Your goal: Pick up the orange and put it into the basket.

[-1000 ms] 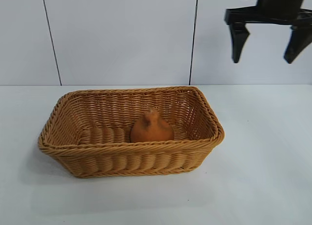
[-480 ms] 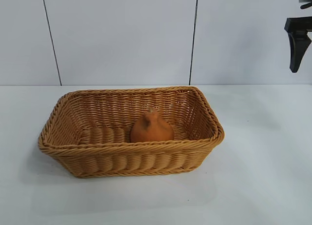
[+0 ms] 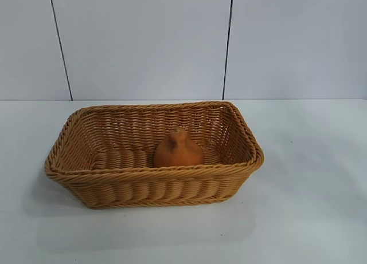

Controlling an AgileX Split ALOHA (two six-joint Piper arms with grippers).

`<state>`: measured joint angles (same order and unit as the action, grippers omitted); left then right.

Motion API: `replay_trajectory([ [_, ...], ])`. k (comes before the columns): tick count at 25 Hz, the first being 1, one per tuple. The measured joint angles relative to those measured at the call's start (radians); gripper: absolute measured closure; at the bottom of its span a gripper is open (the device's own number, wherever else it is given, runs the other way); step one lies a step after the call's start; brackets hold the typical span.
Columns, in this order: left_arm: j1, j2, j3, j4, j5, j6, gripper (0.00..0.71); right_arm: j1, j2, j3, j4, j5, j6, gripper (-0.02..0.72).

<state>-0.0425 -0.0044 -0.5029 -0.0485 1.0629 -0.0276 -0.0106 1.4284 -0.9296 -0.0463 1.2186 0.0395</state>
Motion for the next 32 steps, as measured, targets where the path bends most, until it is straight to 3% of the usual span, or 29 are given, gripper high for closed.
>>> replay_trajectory([
  [3,0.000,0.000,0.000,0.000,0.000,0.000,0.161,0.000,-0.171,0.138,0.000,-0.016,-0.001,0.012],
  [11,0.000,0.000,0.000,0.000,0.000,0.000,0.161,0.000,-0.708,0.422,0.000,-0.177,-0.014,0.014],
  [20,0.000,0.000,0.000,0.000,0.000,0.000,0.161,0.000,-1.223,0.439,0.007,-0.197,-0.023,0.020],
  [32,0.000,0.000,0.000,0.000,0.000,0.000,0.161,0.021,-1.432,0.441,0.024,-0.197,-0.023,0.020],
])
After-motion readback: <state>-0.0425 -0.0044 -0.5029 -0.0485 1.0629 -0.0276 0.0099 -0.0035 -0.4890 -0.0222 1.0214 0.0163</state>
